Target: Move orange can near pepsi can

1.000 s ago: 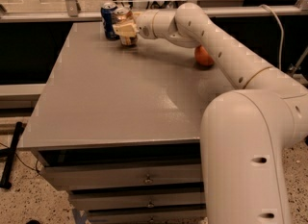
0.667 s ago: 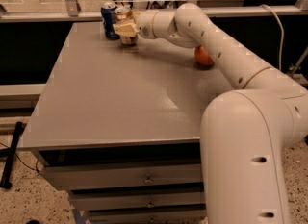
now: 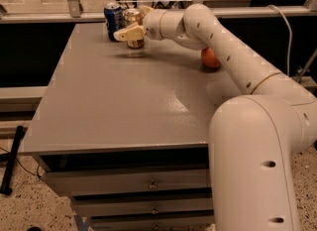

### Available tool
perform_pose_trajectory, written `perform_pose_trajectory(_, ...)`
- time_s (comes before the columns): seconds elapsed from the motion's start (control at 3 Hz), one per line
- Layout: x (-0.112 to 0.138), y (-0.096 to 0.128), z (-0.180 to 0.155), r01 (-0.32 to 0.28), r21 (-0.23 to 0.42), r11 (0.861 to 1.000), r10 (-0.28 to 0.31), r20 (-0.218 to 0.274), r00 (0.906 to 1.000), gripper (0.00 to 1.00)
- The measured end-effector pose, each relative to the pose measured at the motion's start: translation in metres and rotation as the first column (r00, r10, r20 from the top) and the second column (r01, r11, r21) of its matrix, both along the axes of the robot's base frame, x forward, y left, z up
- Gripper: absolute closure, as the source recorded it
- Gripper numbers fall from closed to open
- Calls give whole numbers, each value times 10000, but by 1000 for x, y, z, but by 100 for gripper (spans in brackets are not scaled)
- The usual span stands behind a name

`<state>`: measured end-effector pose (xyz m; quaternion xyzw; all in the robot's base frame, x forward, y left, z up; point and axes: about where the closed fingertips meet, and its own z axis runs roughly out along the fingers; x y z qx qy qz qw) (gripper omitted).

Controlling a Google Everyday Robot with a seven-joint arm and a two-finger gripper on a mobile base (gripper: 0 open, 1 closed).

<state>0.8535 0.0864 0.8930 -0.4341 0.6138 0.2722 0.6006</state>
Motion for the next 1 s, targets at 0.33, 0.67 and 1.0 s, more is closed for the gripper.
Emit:
perform_pose_trajectory(0.33, -2, -7, 4, -27, -104, 9999, 29, 202, 9998, 0)
perform_pose_trajectory(0.67, -14, -30, 15, 44, -443, 9990, -28, 371, 9993, 0)
perform_pose_trajectory(1.0, -36, -64, 38, 143, -802, 9967, -99, 554, 9984, 0)
